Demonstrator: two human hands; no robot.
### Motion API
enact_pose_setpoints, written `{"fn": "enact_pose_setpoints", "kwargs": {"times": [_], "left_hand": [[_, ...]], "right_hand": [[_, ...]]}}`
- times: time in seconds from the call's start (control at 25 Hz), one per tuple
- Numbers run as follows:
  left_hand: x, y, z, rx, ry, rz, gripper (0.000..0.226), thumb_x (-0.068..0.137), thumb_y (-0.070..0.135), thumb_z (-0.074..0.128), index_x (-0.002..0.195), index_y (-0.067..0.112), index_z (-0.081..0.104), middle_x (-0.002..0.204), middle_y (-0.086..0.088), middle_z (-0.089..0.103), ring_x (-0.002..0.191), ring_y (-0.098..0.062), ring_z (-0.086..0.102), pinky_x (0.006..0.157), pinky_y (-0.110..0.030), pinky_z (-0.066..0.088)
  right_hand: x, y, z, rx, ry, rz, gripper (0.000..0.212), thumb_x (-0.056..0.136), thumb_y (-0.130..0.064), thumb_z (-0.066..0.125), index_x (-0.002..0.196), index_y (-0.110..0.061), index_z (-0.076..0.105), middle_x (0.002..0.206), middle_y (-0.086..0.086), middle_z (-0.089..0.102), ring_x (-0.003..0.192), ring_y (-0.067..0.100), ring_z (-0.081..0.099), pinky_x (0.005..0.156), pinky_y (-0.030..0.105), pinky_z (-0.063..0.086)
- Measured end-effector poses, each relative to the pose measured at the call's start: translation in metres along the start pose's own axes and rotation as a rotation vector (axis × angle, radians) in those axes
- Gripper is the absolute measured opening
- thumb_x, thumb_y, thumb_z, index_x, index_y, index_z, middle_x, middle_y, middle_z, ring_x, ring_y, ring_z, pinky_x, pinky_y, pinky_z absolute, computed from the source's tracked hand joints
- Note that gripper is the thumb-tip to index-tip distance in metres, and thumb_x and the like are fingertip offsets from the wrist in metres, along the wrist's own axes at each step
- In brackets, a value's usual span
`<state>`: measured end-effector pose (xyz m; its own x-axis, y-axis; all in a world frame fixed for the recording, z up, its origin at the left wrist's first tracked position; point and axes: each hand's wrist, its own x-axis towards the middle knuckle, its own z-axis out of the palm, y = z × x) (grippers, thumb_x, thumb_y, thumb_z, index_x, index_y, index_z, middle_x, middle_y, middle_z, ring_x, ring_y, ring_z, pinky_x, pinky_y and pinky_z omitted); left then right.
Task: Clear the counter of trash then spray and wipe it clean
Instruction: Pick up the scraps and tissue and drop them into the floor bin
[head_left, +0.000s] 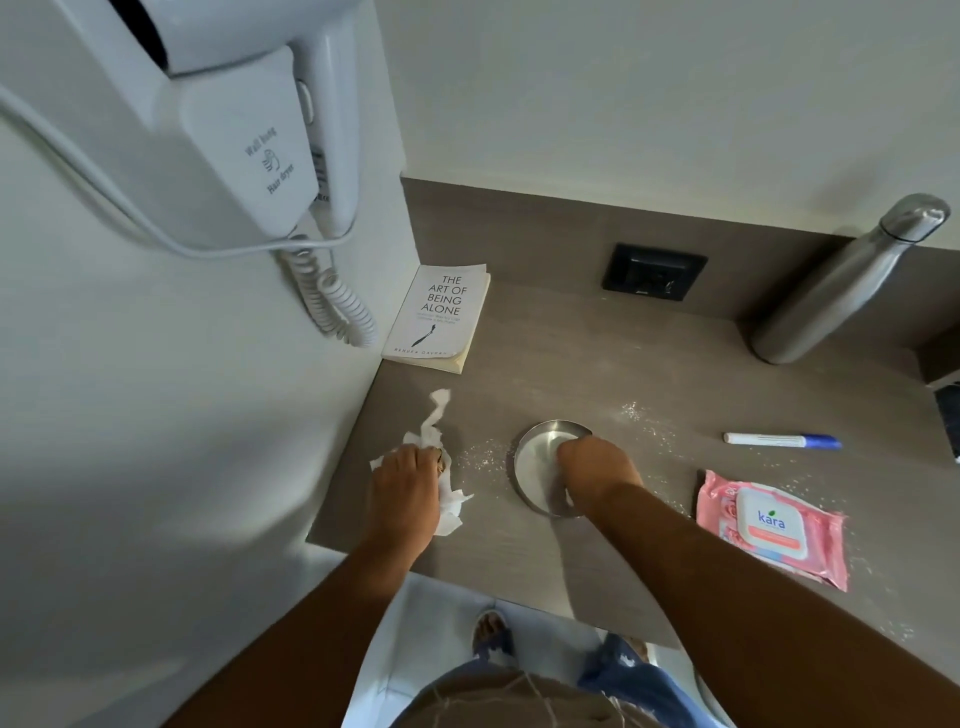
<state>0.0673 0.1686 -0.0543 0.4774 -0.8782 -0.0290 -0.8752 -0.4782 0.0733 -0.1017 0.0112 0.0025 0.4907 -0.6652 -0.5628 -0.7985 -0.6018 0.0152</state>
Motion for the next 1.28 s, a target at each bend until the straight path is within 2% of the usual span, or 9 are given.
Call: {"fn": "enact_pose_setpoints", "kwargs": {"times": [0.12,0.4,0.52,0.64,0.76,0.84,0.92,1.16,1.28], "left_hand": [[-0.006,-0.009,-0.004,-0.12,0.019,-0.059,0.027,0.069,0.005,0.077,0.092,0.012,0.064,0.085,-0.011,0.065,0.076,-0.029,0.063,0.067,-0.037,0.053],[0.039,-0.003,-0.035,-0.263,0.185,-0.09,0.016,0.087,0.002,0.057,0.101,0.007,0.064,0.094,-0.016,0.062,0.087,-0.034,0.058,0.077,-0.041,0.051],[0.05,-0.002,-0.033,-0.447,0.229,-0.111,0.015,0.092,0.003,0.052,0.102,0.003,0.062,0.101,-0.019,0.061,0.094,-0.035,0.057,0.084,-0.04,0.048],[0.049,-0.01,-0.03,-0.711,0.279,-0.312,0.016,0.097,0.009,0.046,0.102,0.0,0.058,0.103,-0.019,0.062,0.096,-0.034,0.06,0.084,-0.038,0.049],[0.044,-0.027,-0.03,-0.755,0.253,-0.498,0.022,0.098,0.01,0.042,0.103,-0.006,0.056,0.107,-0.023,0.062,0.101,-0.037,0.06,0.09,-0.047,0.049],[0.037,-0.026,-0.04,-0.737,0.265,-0.484,0.022,0.099,0.01,0.041,0.106,-0.005,0.055,0.11,-0.023,0.061,0.104,-0.035,0.058,0.091,-0.04,0.047],[0.024,-0.003,-0.055,-0.744,0.281,-0.371,0.021,0.1,0.01,0.041,0.11,-0.003,0.053,0.111,-0.021,0.06,0.103,-0.028,0.056,0.089,-0.03,0.042],[-0.053,0.15,-0.073,-0.819,0.088,-0.161,0.008,0.101,0.015,0.041,0.1,0.012,0.049,0.093,-0.007,0.058,0.085,-0.02,0.057,0.064,-0.016,0.038],[-0.093,0.252,-0.068,-0.894,0.049,-0.096,0.008,0.101,0.016,0.04,0.099,0.015,0.047,0.09,-0.004,0.058,0.082,-0.018,0.055,0.068,-0.02,0.036]], "right_hand": [[-0.001,0.003,0.0,0.037,0.016,-0.031,0.028,0.076,-0.007,0.063,0.101,-0.015,0.07,0.107,0.006,0.069,0.096,0.025,0.068,0.078,0.03,0.055],[-0.009,0.008,-0.002,0.09,0.074,-0.111,0.027,0.075,-0.008,0.07,0.101,-0.017,0.07,0.106,0.006,0.07,0.098,0.025,0.068,0.08,0.031,0.056],[-0.016,0.017,-0.009,0.384,0.184,-0.069,0.019,0.071,-0.006,0.073,0.081,-0.021,0.069,0.089,0.001,0.071,0.083,0.023,0.068,0.069,0.028,0.054],[-0.025,0.031,-0.011,0.841,0.31,0.023,0.018,0.064,-0.002,0.078,0.065,-0.014,0.064,0.069,-0.001,0.068,0.064,0.018,0.063,0.057,0.029,0.053],[-0.041,0.051,-0.005,1.036,0.395,0.07,0.024,0.063,-0.003,0.083,0.057,-0.019,0.065,0.053,-0.016,0.064,0.05,-0.003,0.055,0.044,0.01,0.039],[-0.052,0.069,0.0,1.099,0.411,0.092,0.022,0.064,-0.007,0.085,0.061,-0.018,0.067,0.053,-0.014,0.064,0.046,-0.001,0.054,0.045,0.016,0.044],[-0.063,0.089,0.007,1.164,0.4,0.11,0.018,0.067,-0.006,0.083,0.067,-0.016,0.068,0.055,-0.005,0.064,0.046,0.009,0.054,0.044,0.027,0.048],[-0.119,0.168,0.041,1.288,0.389,0.064,0.017,0.063,0.0,0.082,0.065,-0.011,0.069,0.049,-0.008,0.061,0.045,0.004,0.054,0.045,0.019,0.045],[-0.159,0.233,0.071,1.3,0.399,0.04,0.019,0.062,-0.001,0.084,0.067,-0.011,0.069,0.061,0.0,0.065,0.055,0.013,0.054,0.052,0.023,0.042]]}}
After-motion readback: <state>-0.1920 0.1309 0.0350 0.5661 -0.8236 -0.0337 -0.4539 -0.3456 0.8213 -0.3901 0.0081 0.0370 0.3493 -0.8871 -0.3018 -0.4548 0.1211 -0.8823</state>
